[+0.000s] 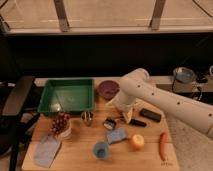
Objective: Place brush in plastic cup
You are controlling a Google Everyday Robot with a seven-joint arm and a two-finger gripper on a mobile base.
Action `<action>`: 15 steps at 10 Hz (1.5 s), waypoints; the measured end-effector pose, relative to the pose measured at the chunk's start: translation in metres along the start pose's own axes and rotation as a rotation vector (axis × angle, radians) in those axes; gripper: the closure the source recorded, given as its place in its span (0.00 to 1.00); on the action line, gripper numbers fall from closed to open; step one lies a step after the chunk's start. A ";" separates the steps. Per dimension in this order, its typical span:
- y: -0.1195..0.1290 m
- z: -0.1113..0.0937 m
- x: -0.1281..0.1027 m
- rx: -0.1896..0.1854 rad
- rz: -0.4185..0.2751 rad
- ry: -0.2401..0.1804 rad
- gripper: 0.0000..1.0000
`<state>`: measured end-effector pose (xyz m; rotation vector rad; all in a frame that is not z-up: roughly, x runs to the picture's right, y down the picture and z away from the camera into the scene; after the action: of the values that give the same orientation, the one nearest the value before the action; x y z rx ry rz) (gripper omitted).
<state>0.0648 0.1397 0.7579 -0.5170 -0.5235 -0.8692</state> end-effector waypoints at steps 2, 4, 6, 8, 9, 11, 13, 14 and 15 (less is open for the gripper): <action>0.002 0.015 0.001 -0.023 -0.007 -0.012 0.21; 0.008 0.040 0.011 -0.055 0.029 -0.023 0.21; 0.023 0.057 0.028 -0.075 0.101 -0.048 0.21; 0.030 0.075 0.036 -0.085 0.151 -0.087 0.21; 0.033 0.085 0.039 -0.091 0.175 -0.108 0.21; 0.042 0.105 0.045 -0.103 0.228 -0.150 0.24; 0.047 0.113 0.046 -0.110 0.253 -0.159 0.40; 0.049 0.114 0.046 -0.107 0.258 -0.154 0.52; 0.049 0.114 0.046 -0.106 0.257 -0.152 0.60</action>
<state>0.1050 0.2098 0.8627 -0.7348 -0.5374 -0.6165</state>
